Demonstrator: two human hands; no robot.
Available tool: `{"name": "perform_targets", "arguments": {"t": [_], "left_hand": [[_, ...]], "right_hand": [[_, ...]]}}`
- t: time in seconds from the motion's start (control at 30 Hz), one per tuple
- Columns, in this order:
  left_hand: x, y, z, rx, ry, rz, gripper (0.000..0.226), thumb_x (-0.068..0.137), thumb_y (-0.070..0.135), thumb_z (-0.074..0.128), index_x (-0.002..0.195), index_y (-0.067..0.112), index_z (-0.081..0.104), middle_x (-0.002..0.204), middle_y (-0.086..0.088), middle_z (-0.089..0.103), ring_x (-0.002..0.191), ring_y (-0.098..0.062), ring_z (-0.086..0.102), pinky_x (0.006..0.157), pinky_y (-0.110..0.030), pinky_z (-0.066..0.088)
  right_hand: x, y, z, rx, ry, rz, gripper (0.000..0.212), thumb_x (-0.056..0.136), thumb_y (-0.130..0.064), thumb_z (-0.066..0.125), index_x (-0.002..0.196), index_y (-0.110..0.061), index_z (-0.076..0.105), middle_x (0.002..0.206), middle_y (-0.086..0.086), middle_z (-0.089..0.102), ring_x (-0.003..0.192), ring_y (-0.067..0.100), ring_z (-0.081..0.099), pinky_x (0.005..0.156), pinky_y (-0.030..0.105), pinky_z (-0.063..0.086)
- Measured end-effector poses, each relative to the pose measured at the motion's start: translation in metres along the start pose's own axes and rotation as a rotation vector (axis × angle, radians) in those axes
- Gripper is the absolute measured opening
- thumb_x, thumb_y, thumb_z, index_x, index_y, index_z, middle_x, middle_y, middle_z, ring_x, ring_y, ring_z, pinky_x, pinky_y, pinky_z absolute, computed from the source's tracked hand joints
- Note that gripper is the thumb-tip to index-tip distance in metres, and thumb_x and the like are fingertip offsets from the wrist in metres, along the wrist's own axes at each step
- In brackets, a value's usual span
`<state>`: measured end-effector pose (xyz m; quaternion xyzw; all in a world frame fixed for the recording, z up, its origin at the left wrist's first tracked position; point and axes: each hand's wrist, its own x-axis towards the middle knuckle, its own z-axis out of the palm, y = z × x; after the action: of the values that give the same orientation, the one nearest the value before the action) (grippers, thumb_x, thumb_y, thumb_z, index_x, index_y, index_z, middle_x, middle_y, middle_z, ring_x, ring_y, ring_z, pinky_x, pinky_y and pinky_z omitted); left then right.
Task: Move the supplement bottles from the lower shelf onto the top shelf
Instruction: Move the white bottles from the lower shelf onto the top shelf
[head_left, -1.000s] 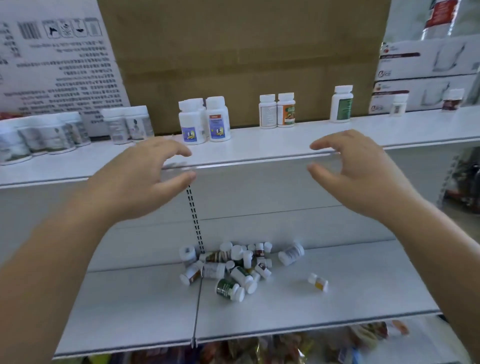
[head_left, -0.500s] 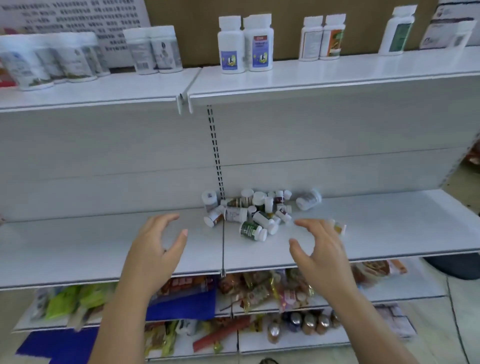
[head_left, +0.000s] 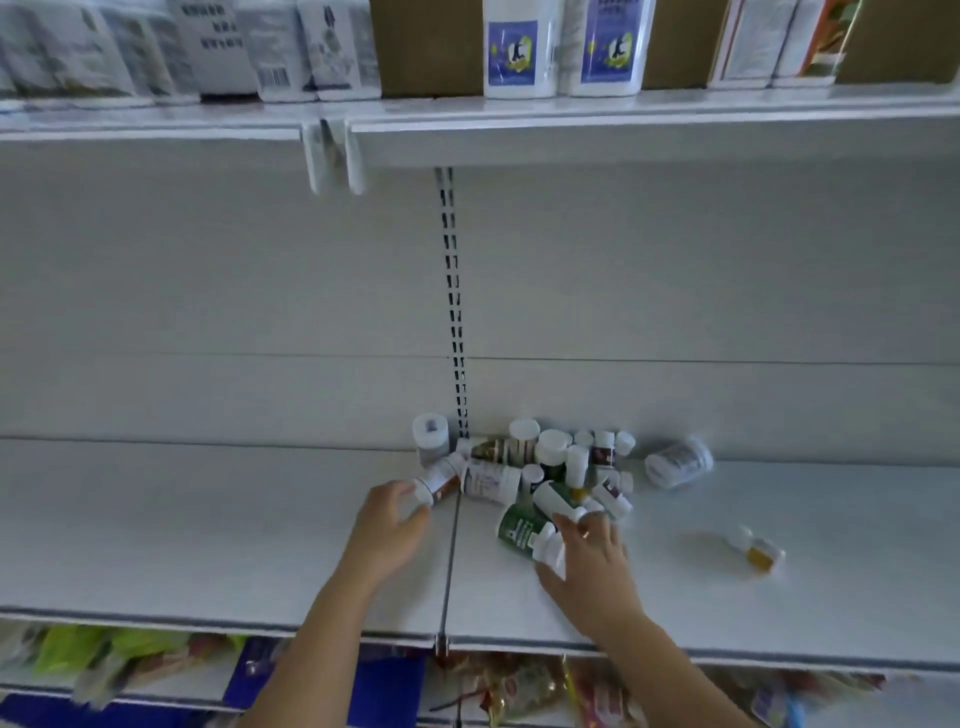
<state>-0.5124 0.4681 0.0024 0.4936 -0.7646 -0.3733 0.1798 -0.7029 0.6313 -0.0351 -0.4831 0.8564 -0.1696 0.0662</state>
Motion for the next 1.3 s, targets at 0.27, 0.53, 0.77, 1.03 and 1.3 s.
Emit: {"name": "perform_targets", "arguments": {"t": [0.27, 0.53, 0.77, 1.03, 1.3], "left_hand": [[0.087, -0.014, 0.041, 0.119, -0.011, -0.011, 0.032, 0.085, 0.032, 0.064, 0.103, 0.006, 0.06, 0.097, -0.012, 0.068, 0.089, -0.033, 0.065, 0.068, -0.033, 0.049], [0.054, -0.006, 0.032, -0.569, -0.083, -0.312, 0.023, 0.086, 0.022, 0.069, 0.086, -0.001, 0.071, 0.081, -0.016, 0.07, 0.077, -0.027, 0.066, 0.074, -0.033, 0.056], [-0.045, 0.046, -0.036, -1.183, -0.262, -0.331, 0.023, 0.091, -0.002, 0.043, 0.111, 0.002, 0.053, 0.098, -0.023, 0.063, 0.093, -0.033, 0.065, 0.088, -0.052, 0.053], [-0.153, 0.132, -0.112, -0.934, -0.225, 0.035, 0.027, 0.088, 0.022, 0.064, 0.11, 0.009, 0.054, 0.086, -0.011, 0.065, 0.074, -0.022, 0.065, 0.082, -0.046, 0.055], [-0.214, 0.219, -0.181, -0.731, -0.143, 0.431, 0.046, 0.064, 0.048, 0.077, 0.103, 0.025, 0.071, 0.108, -0.007, 0.073, 0.106, -0.025, 0.068, 0.099, -0.046, 0.049]], "right_hand": [[0.034, 0.005, 0.014, -0.221, 0.124, -0.22, 0.053, 0.054, -0.06, 0.073, 0.096, -0.029, 0.07, 0.103, -0.002, 0.053, 0.097, 0.021, 0.058, 0.087, 0.036, 0.051], [0.028, -0.015, -0.026, 1.025, -0.068, 0.174, 0.05, 0.067, -0.023, 0.084, 0.11, -0.026, 0.058, 0.104, -0.005, 0.067, 0.097, 0.011, 0.064, 0.074, 0.019, 0.051], [-0.001, -0.063, -0.105, 1.972, -0.051, 0.332, 0.026, 0.094, -0.015, 0.047, 0.115, -0.005, 0.058, 0.099, 0.014, 0.066, 0.095, 0.032, 0.062, 0.08, 0.044, 0.054], [-0.088, -0.12, -0.216, 1.705, -0.01, 0.076, 0.013, 0.092, -0.017, 0.053, 0.101, -0.008, 0.051, 0.079, 0.011, 0.059, 0.062, 0.02, 0.059, 0.05, 0.031, 0.052], [-0.135, -0.126, -0.31, 1.534, 0.133, -0.22, 0.022, 0.076, -0.026, 0.054, 0.095, -0.014, 0.054, 0.083, 0.011, 0.057, 0.065, 0.021, 0.063, 0.057, 0.037, 0.053]]}}
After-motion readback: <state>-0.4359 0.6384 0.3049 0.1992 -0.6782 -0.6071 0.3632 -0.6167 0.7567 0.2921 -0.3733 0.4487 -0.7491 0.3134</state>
